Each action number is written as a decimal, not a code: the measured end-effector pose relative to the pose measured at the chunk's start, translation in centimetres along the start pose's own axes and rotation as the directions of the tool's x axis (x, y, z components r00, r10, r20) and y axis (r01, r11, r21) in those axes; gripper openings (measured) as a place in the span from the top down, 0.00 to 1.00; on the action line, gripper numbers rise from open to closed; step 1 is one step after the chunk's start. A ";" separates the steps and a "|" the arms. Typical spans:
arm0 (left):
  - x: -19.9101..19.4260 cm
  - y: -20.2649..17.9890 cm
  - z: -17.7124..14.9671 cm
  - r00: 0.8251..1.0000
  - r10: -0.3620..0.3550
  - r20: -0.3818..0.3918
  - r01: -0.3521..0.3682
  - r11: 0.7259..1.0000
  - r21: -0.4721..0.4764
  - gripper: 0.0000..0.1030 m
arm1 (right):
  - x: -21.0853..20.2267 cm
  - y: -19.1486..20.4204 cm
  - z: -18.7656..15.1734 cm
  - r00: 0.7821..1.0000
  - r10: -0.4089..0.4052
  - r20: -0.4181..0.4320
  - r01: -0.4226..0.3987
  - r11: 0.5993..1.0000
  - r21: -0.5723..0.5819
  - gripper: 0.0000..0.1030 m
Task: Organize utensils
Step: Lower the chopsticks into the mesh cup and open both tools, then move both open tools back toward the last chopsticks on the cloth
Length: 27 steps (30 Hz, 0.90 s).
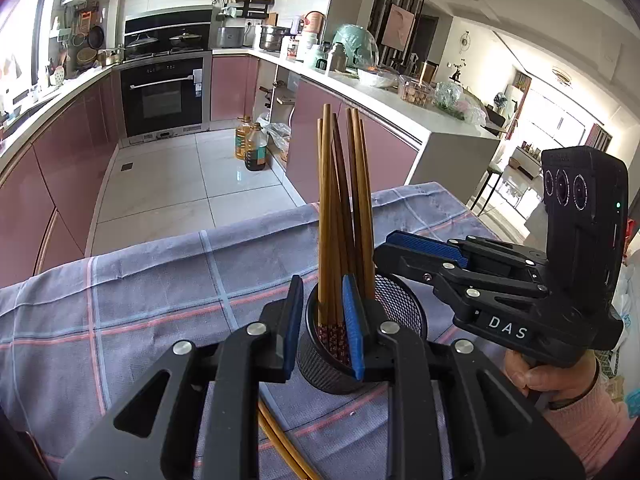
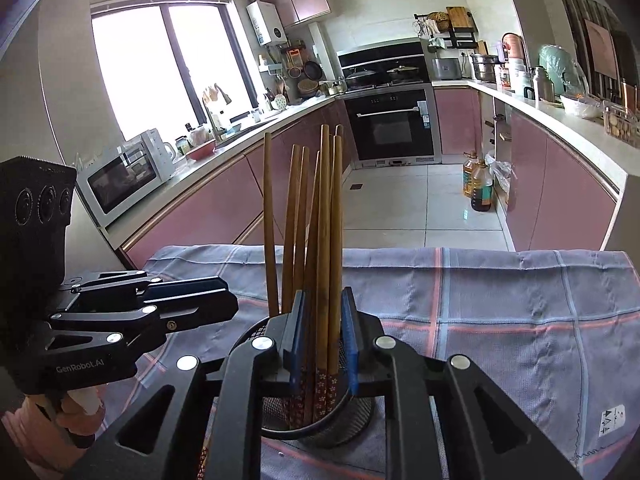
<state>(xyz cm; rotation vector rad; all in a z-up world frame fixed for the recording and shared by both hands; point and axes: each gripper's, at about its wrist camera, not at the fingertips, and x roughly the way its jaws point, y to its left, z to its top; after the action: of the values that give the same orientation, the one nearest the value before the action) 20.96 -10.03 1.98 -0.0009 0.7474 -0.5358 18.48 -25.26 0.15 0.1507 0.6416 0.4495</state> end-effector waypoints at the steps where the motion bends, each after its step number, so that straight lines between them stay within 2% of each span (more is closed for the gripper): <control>1: -0.4 0.1 -0.3 1.000 0.003 0.012 -0.003 1.000 -0.002 0.76 | -0.3 0.1 0.0 1.000 0.005 0.007 -0.005 1.000 -0.001 0.81; 3: -1.4 0.4 -0.8 0.999 0.010 0.038 -0.010 1.000 -0.005 0.72 | -1.1 0.5 -0.3 1.000 0.018 0.023 -0.018 1.000 -0.005 0.78; 5: -2.5 0.8 -1.5 0.998 0.020 0.064 -0.019 1.000 -0.014 0.61 | -2.1 1.0 -0.6 0.999 0.032 0.040 -0.032 0.999 -0.012 0.73; 8: -4.4 1.1 -2.8 0.993 0.058 0.107 -0.056 0.998 -0.017 0.55 | -3.7 2.0 -1.2 0.996 0.060 0.068 -0.058 0.998 -0.035 0.70; 9: -5.0 1.3 -3.3 0.991 0.069 0.118 -0.067 0.998 -0.021 0.53 | -4.2 2.4 -1.5 0.995 0.069 0.075 -0.066 0.997 -0.047 0.66; 11: -6.0 1.6 -4.4 0.986 0.100 0.136 -0.097 0.995 -0.033 0.36 | -5.2 3.3 -2.3 0.993 0.087 0.084 -0.082 0.994 -0.070 0.59; 12: -6.5 2.0 -5.0 0.982 0.120 0.146 -0.114 0.992 -0.044 0.34 | -5.5 3.6 -2.7 0.992 0.099 0.082 -0.093 0.993 -0.077 0.58; 13: -7.0 2.2 -5.6 0.978 0.140 0.153 -0.133 0.990 -0.055 0.33 | -5.5 4.0 -3.2 0.991 0.111 0.072 -0.105 0.991 -0.082 0.58; 15: -7.8 2.7 -6.8 0.973 0.170 0.157 -0.160 0.984 -0.074 0.24 | -5.2 4.7 -4.4 0.991 0.126 0.038 -0.122 0.988 -0.093 0.58; 16: -8.1 3.0 -7.4 0.969 0.191 0.159 -0.179 0.980 -0.087 0.17 | -4.9 5.0 -5.1 0.991 0.129 0.018 -0.127 0.987 -0.095 0.53; 18: -8.7 3.4 -8.7 0.958 0.233 0.168 -0.219 0.971 -0.098 0.15 | -4.0 5.7 -6.6 0.991 0.128 -0.027 -0.130 0.986 -0.099 0.46; 20: -9.0 3.7 -9.9 0.946 0.279 0.167 -0.263 0.958 -0.111 0.08 | -2.7 6.3 -8.0 0.989 0.127 -0.078 -0.134 0.986 -0.096 0.46; 23: -9.4 4.0 -11.5 0.942 0.297 0.157 -0.281 0.953 -0.117 0.06 | -0.9 7.1 -9.8 0.983 0.112 -0.144 -0.126 0.987 -0.095 0.46; 27: -9.3 4.0 -13.0 0.929 0.343 0.142 -0.327 0.937 -0.124 0.06 | 0.7 7.9 -11.6 0.974 0.099 -0.202 -0.118 0.989 -0.085 0.45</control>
<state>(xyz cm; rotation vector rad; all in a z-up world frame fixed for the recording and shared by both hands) 8.73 0.19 -2.36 -0.0081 0.5974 -0.1685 9.10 -17.88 -7.26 0.0500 0.8076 0.6053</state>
